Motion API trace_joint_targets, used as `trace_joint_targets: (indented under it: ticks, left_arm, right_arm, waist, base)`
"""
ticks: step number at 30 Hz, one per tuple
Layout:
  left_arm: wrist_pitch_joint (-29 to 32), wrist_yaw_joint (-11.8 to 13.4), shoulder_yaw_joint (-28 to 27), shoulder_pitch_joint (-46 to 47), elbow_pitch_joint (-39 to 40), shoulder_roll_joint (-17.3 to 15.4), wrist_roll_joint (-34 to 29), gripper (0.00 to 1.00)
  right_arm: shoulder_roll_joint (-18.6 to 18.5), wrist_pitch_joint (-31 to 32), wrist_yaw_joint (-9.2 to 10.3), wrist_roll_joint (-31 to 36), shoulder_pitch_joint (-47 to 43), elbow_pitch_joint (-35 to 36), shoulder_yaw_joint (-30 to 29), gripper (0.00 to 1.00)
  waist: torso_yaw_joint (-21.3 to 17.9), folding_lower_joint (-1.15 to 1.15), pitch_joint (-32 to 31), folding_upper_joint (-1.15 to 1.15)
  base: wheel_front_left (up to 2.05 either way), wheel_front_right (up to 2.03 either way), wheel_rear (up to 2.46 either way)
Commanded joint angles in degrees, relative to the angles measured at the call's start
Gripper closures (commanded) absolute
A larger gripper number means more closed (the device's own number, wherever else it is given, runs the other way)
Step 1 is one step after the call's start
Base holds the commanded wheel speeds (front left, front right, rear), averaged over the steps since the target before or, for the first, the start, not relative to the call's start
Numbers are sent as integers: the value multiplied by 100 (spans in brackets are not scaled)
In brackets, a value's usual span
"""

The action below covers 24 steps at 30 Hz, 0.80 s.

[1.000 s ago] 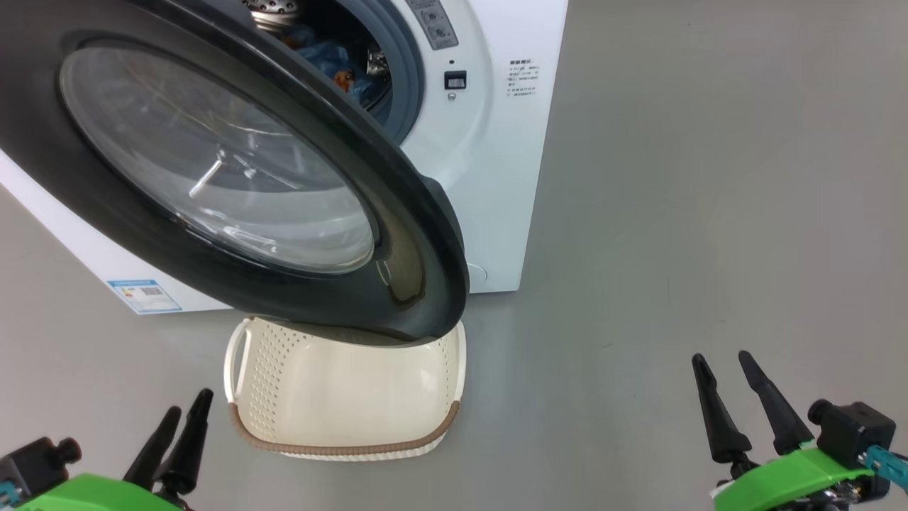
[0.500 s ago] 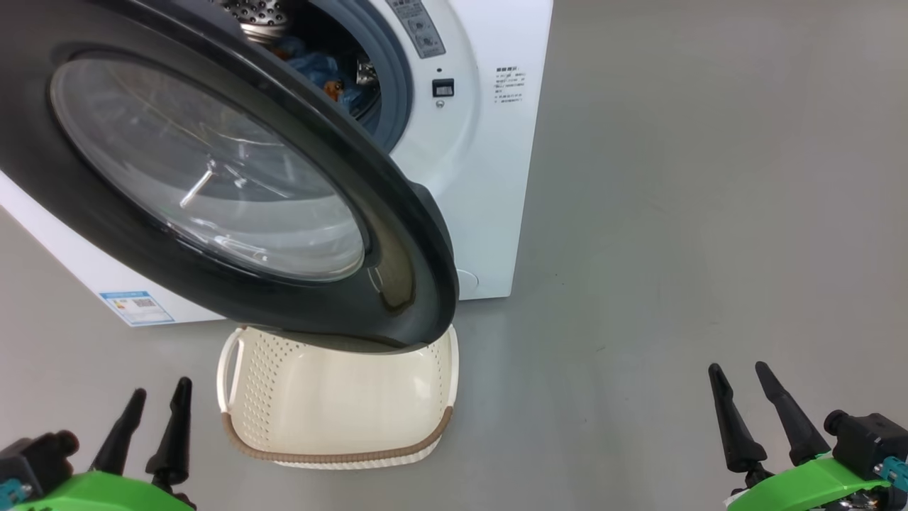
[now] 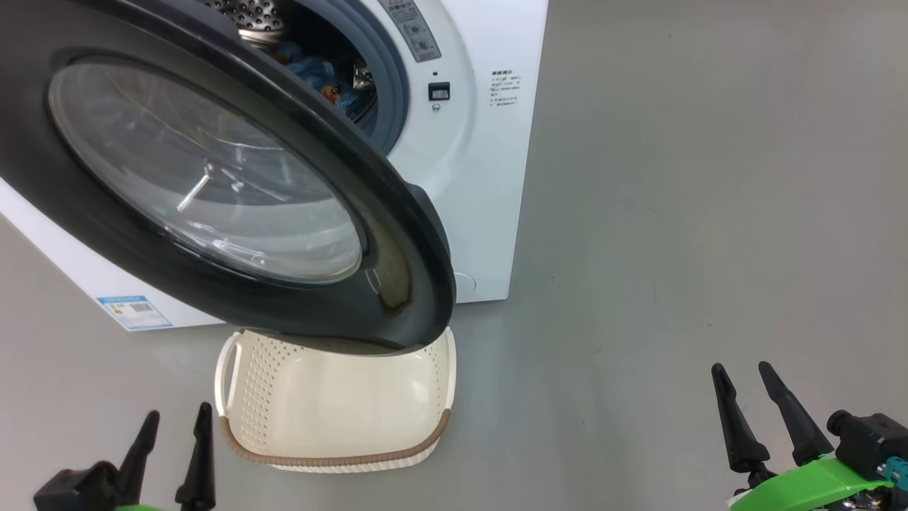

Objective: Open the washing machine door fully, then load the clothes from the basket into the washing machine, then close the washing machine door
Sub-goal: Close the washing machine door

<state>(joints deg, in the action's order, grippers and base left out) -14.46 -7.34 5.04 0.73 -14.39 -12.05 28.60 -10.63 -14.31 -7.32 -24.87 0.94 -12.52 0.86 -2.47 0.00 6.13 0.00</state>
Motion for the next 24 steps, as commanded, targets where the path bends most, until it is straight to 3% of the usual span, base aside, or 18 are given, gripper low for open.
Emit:
trace_joint_targets:
  ticks: [1, 12, 13, 14, 16, 17, 24]
  left_arm:
    - [-53, -14, -231, 63, 89, -96, -96, 0]
    - [-53, -14, -320, 83, 63, -18, -143, 0]
    - [-53, -14, -326, 84, 65, -14, -136, 0]
    - [-53, -14, -327, 82, 69, -11, -128, 0]
    - [-53, -14, -332, 69, 73, -1, -118, 0]
    - [-53, -14, -346, 60, 80, 10, -116, 0]
    - [-53, -14, -367, 11, 107, 108, -131, 0]
  right_arm:
    - [-89, -69, -17, 1, -42, 133, 127, 0]
    - [-55, -69, -17, -35, 56, 163, 170, 0]
    - [-47, -69, -17, -39, 84, 162, 186, 44]
    - [-32, -69, -17, -52, 123, 163, 209, 65]
    - [-4, -69, -17, -71, 221, 166, 264, 96]
    - [12, -69, -17, -80, 282, 173, 300, 100]
    - [140, -69, -17, -120, 846, 353, 569, 100]
  waist:
    - [-7, 0, -8, 0]
    - [19, 0, -1, 0]
    - [21, 0, -5, 0]
    - [23, 0, -11, 0]
    - [29, 0, -25, 0]
    - [34, 0, -32, 0]
    - [145, 0, -112, 0]
  base:
    - [0, 0, 0]
    - [0, 0, 0]
    - [0, 0, 0]
    - [0, 0, 0]
    - [0, 0, 0]
    - [0, 0, 0]
    - [0, 0, 0]
